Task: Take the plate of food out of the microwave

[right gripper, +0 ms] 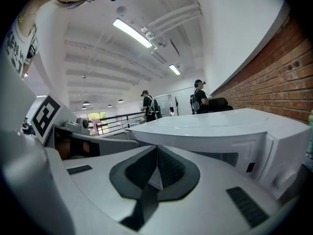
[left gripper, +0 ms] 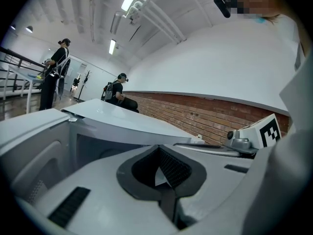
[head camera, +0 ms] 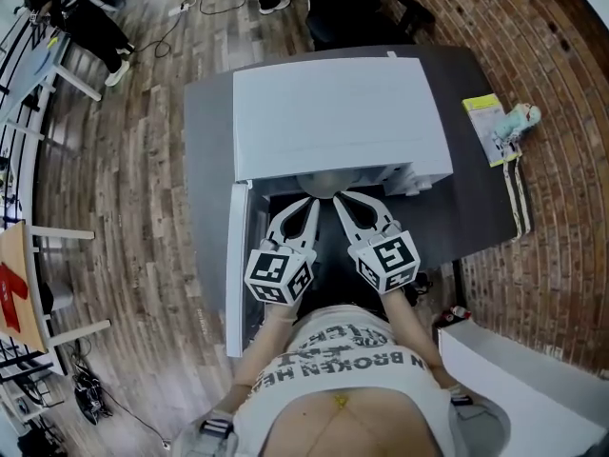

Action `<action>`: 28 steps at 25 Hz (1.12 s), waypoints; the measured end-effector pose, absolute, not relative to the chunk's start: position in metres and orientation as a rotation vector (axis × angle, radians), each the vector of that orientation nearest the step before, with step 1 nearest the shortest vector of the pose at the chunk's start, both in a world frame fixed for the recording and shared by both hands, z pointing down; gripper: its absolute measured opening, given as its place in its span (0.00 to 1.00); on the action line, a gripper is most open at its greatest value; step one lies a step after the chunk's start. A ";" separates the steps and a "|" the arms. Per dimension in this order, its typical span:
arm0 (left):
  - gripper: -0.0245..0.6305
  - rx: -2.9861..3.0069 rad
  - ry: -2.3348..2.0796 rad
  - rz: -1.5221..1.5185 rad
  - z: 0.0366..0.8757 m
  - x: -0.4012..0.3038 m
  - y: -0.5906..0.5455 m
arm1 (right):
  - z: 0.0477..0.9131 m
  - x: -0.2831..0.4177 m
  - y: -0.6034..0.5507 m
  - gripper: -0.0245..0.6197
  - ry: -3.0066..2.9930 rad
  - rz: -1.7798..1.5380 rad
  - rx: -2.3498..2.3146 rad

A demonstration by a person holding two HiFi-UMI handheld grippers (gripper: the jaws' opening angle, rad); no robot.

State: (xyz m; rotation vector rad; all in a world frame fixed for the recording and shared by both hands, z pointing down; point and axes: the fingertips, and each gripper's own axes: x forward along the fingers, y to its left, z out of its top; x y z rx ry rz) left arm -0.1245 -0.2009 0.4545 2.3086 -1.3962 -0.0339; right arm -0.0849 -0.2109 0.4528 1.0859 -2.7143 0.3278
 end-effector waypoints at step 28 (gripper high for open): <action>0.05 2.176 -1.430 0.109 0.520 -0.125 -0.230 | 0.507 -0.068 -0.246 0.05 -2.619 0.422 1.080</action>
